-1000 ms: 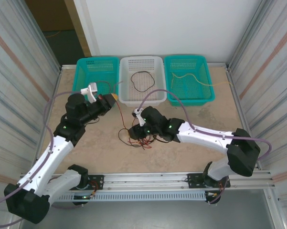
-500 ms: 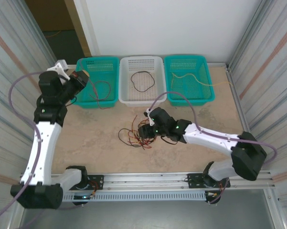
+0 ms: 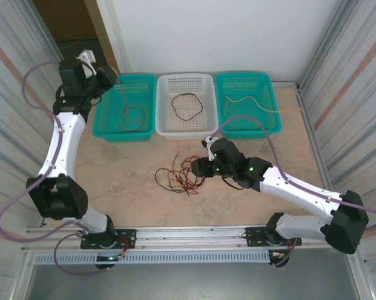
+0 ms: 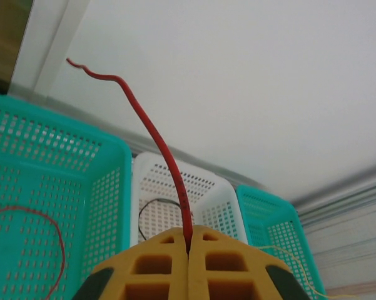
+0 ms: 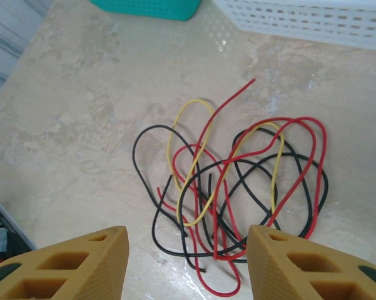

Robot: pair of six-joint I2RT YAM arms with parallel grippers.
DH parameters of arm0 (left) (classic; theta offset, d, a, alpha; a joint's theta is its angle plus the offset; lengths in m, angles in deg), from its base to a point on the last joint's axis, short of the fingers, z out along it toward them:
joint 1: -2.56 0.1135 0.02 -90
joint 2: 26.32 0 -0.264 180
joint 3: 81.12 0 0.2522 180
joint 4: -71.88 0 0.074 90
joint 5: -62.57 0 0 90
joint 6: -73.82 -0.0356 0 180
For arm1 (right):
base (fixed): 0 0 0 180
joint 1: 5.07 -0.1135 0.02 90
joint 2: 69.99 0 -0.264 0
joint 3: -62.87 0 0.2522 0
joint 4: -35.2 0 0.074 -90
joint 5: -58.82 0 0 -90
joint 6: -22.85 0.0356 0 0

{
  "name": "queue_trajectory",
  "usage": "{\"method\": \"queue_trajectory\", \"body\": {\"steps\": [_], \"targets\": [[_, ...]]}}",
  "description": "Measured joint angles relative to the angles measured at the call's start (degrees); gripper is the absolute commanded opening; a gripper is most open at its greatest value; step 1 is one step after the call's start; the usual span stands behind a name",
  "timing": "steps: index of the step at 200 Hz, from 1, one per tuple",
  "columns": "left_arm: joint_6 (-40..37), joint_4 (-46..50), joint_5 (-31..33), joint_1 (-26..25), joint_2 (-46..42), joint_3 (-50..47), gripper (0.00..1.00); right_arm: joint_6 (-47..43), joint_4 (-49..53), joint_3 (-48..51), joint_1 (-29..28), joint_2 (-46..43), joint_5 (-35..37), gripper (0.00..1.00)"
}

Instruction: Untangle the cables

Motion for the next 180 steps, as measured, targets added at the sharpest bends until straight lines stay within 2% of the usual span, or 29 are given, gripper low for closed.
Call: {"method": "queue_trajectory", "body": {"steps": [33,39,52,61,74,86,116,149,164,180], "targets": [[-1.05,0.02,-0.92,0.17,7.28,6.27,0.0,0.0,0.63,0.0,1.92,-0.11,-0.02,0.52],[-1.2,0.04,-1.25,0.17,8.33,6.47,0.07,0.0,0.74,0.0,2.34,-0.09,-0.02,0.52],[-1.66,0.22,-1.95,0.17,10.58,6.34,0.31,-0.02,0.98,0.0,3.21,-0.07,0.0,0.52],[-1.62,0.07,-2.36,0.17,11.67,5.62,0.43,-0.02,1.16,0.0,4.02,-0.02,-0.13,0.52],[-1.7,0.52,-2.45,0.17,12.46,3.85,0.52,-0.04,1.27,0.0,5.09,0.07,-0.26,0.51],[-1.84,1.57,-2.27,0.17,12.57,2.19,0.57,-0.04,1.33,-0.02,5.86,0.15,-0.24,0.51],[-1.88,2.58,-1.53,0.17,10.54,-1.33,0.59,0.07,1.88,-0.07,6.38,0.42,-0.22,0.51],[-3.17,4.98,1.97,-1.18,1.36,-7.08,0.59,2.01,3.65,-0.07,6.21,0.13,0.33,0.54],[-4.52,5.62,4.33,-4.52,-5.11,-11.19,0.58,3.3,5.14,-0.07,6.16,-0.15,1.36,0.55],[-5.64,6.32,6.6,-10.82,-12.72,-16.74,0.57,4.55,6.82,-0.09,6.16,0.0,1.81,0.55]]}}
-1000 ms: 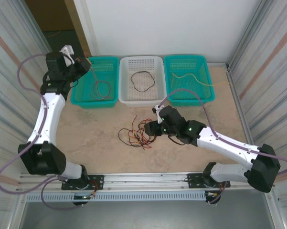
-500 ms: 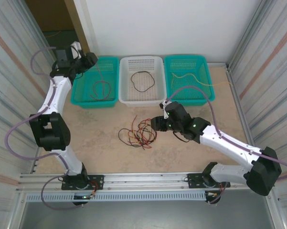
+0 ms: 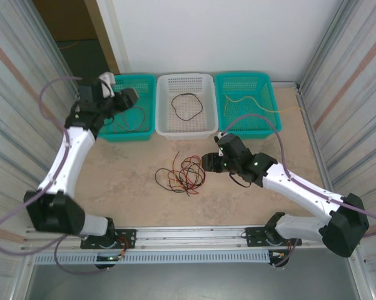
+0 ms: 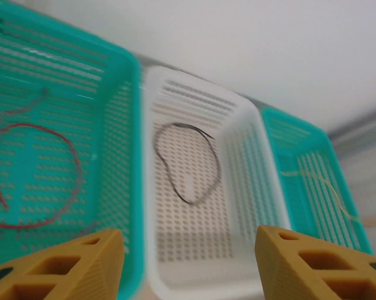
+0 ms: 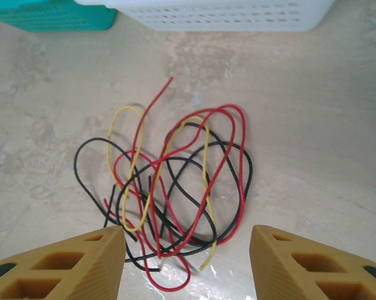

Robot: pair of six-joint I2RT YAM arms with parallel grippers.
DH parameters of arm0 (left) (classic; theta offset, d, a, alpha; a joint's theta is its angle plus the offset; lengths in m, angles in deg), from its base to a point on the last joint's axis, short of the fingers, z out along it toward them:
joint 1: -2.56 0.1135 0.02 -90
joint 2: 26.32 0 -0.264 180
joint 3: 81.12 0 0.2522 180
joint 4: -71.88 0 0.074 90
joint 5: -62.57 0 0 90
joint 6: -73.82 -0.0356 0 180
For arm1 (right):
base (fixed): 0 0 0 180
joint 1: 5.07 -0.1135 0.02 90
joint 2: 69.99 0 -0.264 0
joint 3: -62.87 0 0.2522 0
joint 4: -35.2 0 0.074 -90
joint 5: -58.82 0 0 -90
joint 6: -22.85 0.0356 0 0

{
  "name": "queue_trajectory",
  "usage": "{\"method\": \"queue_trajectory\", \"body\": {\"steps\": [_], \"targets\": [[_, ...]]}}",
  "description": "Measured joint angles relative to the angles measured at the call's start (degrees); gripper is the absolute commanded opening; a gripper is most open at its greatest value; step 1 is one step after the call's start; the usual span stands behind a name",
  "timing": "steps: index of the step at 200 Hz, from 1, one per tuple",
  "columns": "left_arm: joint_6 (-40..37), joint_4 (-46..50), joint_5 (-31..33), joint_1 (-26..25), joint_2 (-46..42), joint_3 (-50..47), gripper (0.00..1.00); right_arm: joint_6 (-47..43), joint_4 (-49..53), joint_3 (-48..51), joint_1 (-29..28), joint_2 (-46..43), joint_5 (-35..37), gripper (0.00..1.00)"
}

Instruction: Untangle the cables

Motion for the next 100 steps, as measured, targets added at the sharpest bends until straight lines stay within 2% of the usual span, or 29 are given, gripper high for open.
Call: {"method": "queue_trajectory", "body": {"steps": [19,36,75,100], "targets": [[-0.59,0.42,2.01,-8.55,-8.5,-8.59,0.56,1.01,2.75,-0.96,0.0,1.51,0.28,0.54],[0.0,1.31,3.89,-13.53,-14.38,-16.35,0.53,1.66,4.44,-2.86,0.0,4.33,0.35,0.53],[6.27,2.99,5.4,-17.79,-24.28,-30.67,0.48,3.48,5.01,-4.81,0.0,10.58,-0.94,0.46],[10.14,2.91,5.35,-19.06,-28.2,-35.3,0.47,4.9,4.63,-4.81,0.0,14.14,-2.56,0.43]]}}
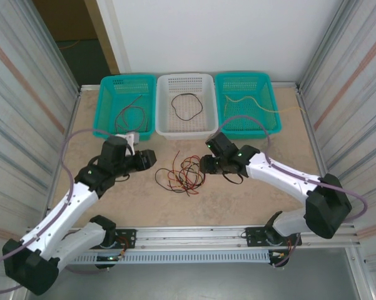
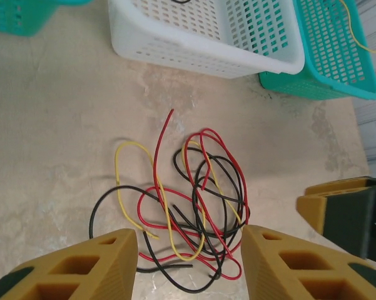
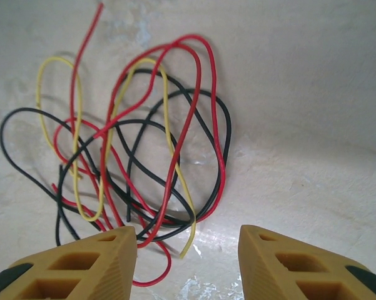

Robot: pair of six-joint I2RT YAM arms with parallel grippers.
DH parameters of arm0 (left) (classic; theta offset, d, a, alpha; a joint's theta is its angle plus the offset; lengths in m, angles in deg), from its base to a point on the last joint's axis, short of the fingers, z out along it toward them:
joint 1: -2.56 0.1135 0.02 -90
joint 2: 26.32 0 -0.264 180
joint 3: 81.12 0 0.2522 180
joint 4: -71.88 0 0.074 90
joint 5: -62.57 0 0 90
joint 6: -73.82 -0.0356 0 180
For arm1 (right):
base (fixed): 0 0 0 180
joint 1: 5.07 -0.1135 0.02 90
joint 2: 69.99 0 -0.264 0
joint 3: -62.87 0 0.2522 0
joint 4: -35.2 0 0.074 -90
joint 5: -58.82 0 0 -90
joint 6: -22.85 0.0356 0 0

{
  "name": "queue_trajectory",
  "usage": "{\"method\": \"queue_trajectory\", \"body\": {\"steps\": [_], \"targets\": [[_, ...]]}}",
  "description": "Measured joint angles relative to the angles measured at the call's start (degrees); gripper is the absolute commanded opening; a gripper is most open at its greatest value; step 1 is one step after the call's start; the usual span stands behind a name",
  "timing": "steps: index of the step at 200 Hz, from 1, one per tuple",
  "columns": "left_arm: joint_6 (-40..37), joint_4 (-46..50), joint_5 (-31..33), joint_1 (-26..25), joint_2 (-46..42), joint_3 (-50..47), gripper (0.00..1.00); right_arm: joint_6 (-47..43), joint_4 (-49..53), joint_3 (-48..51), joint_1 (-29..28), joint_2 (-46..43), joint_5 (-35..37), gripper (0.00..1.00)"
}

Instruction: Untangle the cables

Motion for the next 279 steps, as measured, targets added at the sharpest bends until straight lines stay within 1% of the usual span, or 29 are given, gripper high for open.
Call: {"method": "queue_trajectory", "body": {"steps": [15,25,40,57,81,124,130,136,146,156,164,173,193,214,253,265,279], "targets": [[2.05,-0.79,-0.04,-0.52,-1.55,-2.32,0.45,0.85,-0.9,-0.02,-0.33,2.27,-1.42,0.42],[3.08,-1.49,-0.17,-0.72,-2.01,-3.67,0.44,1.03,-1.36,-0.39,-1.03,3.93,-2.29,0.43],[4.33,-1.88,-0.15,-0.85,-2.14,-5.31,0.43,0.83,-1.49,-2.14,-3.85,6.69,-2.8,0.45],[5.38,-1.88,0.0,-0.85,-2.62,-6.58,0.43,-0.15,-1.22,-5.68,-7.87,9.44,-2.71,0.45],[6.29,-1.6,0.26,-0.85,-5.68,-7.63,0.44,-0.9,-1.25,-10.71,-12.0,12.92,-2.34,0.44],[6.38,-1.44,1.36,-0.85,-11.08,-7.63,0.44,-1.01,-0.55,-14.97,-12.48,19.96,-2.27,0.41],[6.38,-1.44,1.49,-0.83,-11.34,-7.63,0.44,-1.09,-0.42,-15.45,-12.31,21.05,-2.25,0.4],[6.38,-1.44,1.6,-0.83,-11.45,-7.63,0.44,-1.16,-0.11,-15.96,-12.22,22.05,-2.19,0.35],[6.38,-1.44,1.86,-0.85,-11.5,-7.63,0.44,-1.36,0.35,-16.74,-12.22,23.52,-2.1,0.19],[6.36,-1.44,2.01,-0.83,-11.47,-7.63,0.44,-2.1,0.5,-17.27,-12.13,24.52,-2.1,0.09],[6.32,-1.49,2.03,-0.83,-11.39,-7.63,0.44,-2.16,0.7,-17.49,-12.13,24.79,-2.03,0.03],[6.21,-1.57,2.01,-0.83,-11.19,-7.63,0.44,-2.16,0.92,-17.59,-12.13,24.76,-1.88,0.0],[5.97,-2.64,1.92,-0.83,-10.54,-7.63,0.44,-2.64,1.29,-17.68,-12.13,23.34,-1.66,0.0],[5.77,-4.79,1.18,-0.83,-10.38,-7.63,0.43,-3.52,1.95,-17.68,-12.13,18.91,-2.01,0.0],[5.51,-10.51,-2.49,-0.83,-10.43,-7.65,0.43,-4.79,0.94,-17.55,-11.1,4.04,-4.63,0.0],[5.51,-13.0,-4.24,-0.83,-10.4,-7.67,0.44,-5.2,-0.55,-17.16,-10.23,-0.87,-6.34,0.0],[5.53,-15.96,-6.23,-0.83,-10.29,-7.69,0.48,-5.51,-2.6,-16.44,-9.29,-5.7,-8.63,0.0]]}}
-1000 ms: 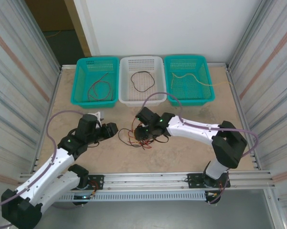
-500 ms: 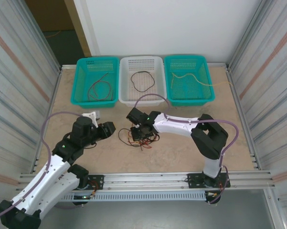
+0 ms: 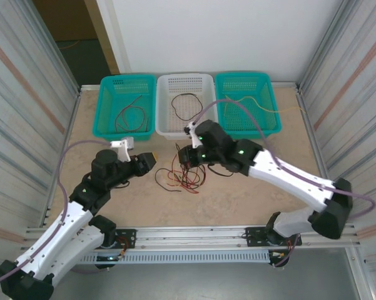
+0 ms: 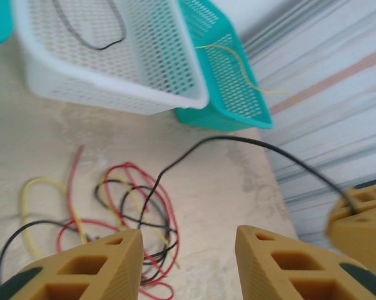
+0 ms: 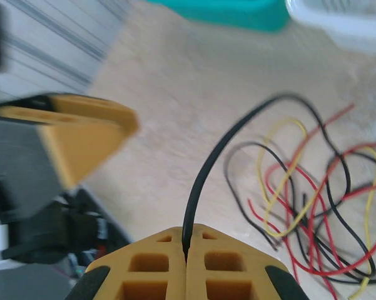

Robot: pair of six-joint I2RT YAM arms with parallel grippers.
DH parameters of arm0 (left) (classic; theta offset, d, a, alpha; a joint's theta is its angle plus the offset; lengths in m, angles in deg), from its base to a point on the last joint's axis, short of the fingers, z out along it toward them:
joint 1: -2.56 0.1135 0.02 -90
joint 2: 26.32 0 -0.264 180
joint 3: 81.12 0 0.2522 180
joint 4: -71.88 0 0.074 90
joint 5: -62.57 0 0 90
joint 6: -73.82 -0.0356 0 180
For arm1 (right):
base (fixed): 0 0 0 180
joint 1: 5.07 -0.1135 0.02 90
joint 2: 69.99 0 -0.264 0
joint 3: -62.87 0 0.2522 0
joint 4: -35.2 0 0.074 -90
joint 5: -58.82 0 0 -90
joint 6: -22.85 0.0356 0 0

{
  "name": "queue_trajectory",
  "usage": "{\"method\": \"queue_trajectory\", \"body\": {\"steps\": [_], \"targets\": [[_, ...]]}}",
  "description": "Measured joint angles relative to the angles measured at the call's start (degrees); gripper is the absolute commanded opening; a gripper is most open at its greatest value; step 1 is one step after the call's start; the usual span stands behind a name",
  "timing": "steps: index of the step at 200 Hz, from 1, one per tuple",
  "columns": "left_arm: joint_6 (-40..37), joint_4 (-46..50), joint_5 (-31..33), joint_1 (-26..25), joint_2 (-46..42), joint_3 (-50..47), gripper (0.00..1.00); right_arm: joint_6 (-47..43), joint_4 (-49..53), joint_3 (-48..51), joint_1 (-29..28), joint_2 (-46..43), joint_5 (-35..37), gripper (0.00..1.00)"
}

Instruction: Untangle the cables

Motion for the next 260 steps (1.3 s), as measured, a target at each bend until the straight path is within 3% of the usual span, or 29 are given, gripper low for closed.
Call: {"method": "queue_trajectory", "body": {"steps": [44,104,141,199,260], "targets": [[-0.39,-8.46,-5.6,-0.15,4.17,0.02,0.62,-2.54,-4.39,1.09,1.49,-9.68,-6.19,0.0],[0.07,-20.48,-10.58,-4.55,8.02,-0.02,0.79,-3.85,-7.3,1.07,1.57,-14.05,-11.8,0.01],[-1.38,-24.15,-10.12,-8.66,10.88,-0.02,0.76,-3.85,-10.08,1.05,1.57,-15.63,-13.66,0.01],[-1.79,-26.47,-8.96,-9.18,14.8,-0.02,0.74,-3.85,-11.85,0.94,1.6,-15.72,-14.99,0.01],[-1.38,-30.58,-10.14,-10.1,18.88,-0.04,0.54,-3.78,-13.86,0.83,1.6,-15.72,-16.65,0.02]]}}
